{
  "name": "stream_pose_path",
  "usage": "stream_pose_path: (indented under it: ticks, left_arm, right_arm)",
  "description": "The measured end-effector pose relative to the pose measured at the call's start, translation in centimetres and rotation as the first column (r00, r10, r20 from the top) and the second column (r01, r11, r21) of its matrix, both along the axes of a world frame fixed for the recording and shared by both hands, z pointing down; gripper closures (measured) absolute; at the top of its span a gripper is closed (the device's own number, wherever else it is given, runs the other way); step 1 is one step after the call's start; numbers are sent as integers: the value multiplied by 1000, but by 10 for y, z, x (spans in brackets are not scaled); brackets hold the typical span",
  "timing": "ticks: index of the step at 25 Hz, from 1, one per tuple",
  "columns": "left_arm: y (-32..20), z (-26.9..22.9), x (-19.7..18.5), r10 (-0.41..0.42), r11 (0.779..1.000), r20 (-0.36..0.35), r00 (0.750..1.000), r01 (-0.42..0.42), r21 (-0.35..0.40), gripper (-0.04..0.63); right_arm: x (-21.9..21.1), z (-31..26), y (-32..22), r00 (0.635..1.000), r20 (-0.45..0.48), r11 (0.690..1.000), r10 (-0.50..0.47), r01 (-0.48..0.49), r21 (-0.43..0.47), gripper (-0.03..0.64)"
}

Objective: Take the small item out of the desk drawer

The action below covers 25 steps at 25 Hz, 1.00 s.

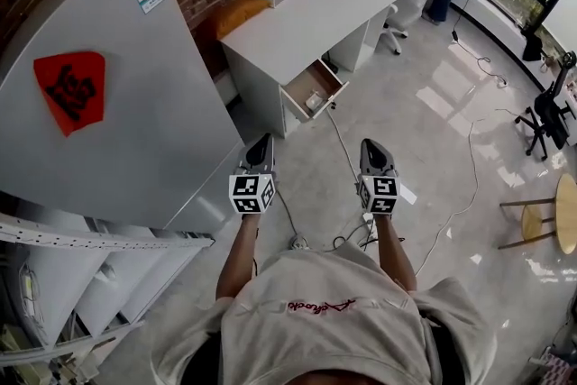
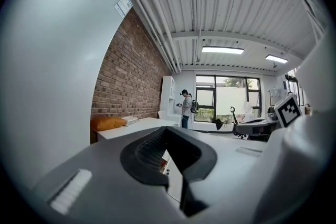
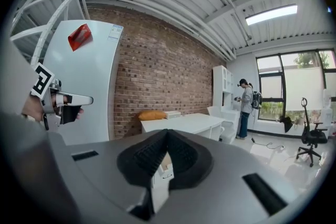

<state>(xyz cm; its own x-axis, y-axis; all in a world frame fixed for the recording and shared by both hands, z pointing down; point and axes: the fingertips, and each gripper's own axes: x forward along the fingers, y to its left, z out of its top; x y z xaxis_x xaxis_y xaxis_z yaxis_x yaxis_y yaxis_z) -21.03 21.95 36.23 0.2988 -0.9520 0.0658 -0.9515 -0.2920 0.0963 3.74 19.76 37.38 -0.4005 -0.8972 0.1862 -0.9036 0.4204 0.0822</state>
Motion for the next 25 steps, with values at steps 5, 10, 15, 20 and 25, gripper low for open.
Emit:
stream_pose_path:
  ticks: [5,10,15,20,25]
  left_arm:
    - [-29,-1,-5,28,1000,0,1000,-28,7,586]
    - [-47,2,-7,44,999,-1,999,-44,8,586]
    - [-56,6,-7,56,998,-4,998,-56,-2,586]
    - [-62,7,2,80,997,-3,997,-80,-1,586]
    - [-66,10,3,87,996,-1,996,-88,-10,586]
  right_arm:
    - [-8,3,-22,1000,-1,1000,20,-20,0,606]
    - [-7,6,-38,999,-3,999,41,-41,2,606]
    - [-6,6,-44,999,-2,999,54,-54,1,606]
    - [2,9,-46,997,-5,997,72,-72,-3,606]
    - [1,12,-49,997,0,997,72,-72,-10,606]
